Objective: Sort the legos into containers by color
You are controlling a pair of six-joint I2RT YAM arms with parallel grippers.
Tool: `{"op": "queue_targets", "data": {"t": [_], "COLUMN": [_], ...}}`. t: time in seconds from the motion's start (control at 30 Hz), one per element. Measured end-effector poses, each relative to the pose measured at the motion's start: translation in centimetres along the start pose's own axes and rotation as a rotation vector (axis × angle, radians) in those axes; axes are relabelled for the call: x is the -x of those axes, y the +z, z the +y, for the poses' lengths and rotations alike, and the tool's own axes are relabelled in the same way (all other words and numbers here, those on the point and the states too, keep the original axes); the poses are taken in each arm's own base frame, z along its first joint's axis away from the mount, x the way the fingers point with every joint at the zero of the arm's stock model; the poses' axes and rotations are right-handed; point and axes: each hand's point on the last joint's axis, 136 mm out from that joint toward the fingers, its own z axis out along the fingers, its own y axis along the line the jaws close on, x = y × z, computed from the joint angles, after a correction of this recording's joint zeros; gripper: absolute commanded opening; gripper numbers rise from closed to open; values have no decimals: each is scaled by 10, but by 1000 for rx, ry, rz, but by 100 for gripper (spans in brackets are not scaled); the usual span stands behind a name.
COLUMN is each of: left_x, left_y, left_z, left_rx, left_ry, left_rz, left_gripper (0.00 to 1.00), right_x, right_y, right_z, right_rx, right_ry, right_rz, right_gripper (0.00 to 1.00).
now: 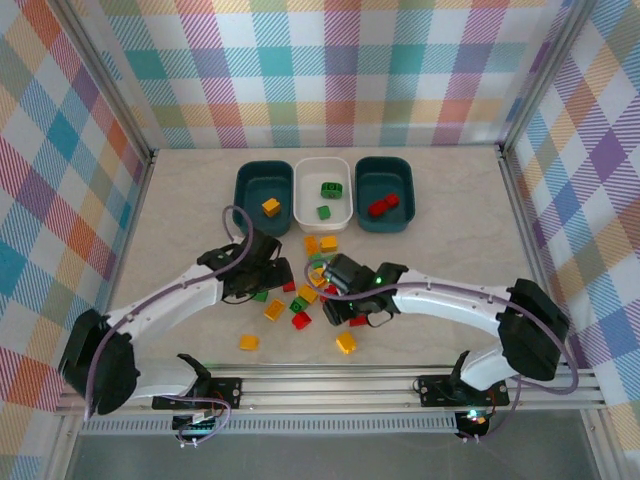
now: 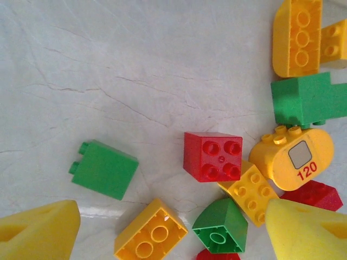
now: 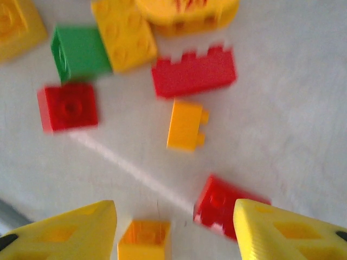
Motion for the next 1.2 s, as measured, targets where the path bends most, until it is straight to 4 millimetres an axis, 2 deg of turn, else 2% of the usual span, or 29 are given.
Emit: {"op": "queue_targets", "data": {"t": [0.17, 0.3, 0.4, 0.5, 0.63, 0.83, 0.93, 1.0, 1.1, 1.2], "left_x": [3, 4, 1, -2, 0, 1, 2, 4, 8, 14], "left_y": [-10, -12, -11, -11, -14, -13, -8, -2, 12, 25], "left_z": [16, 25, 30, 35, 39, 46, 51, 54, 62, 74], "left_rx": [-3, -1, 5, 10, 4, 6, 19, 27, 31, 0], "left_ry": [-26, -49, -54, -59, -75, -108, -128, -153, -221, -330], "left_rz": [-49, -64, -63, -61, -76, -84, -80, -69, -22, 23], "left_gripper": [91, 91, 92, 92, 94, 96, 100, 100, 100, 100], "right_x": [-43, -61, -73, -77, -74, -63, -46, -18, 48, 117], "right_y": [5, 15, 26, 34, 36, 31, 16, 2, -23, -40], "right_z": [15, 27, 29, 27, 25, 26, 31, 40, 59, 57], "right_rx": [1, 2, -19, -42, -69, -78, -66, -50, -11, 25], "right_ry": [-54, -92, -105, -105, -101, -96, -117, -140, -154, -114], "right_rz": [104, 166, 216, 243, 234, 194, 142, 75, -91, -250], "right_gripper": [61, 60, 58, 51, 32, 27, 27, 27, 26, 26]}}
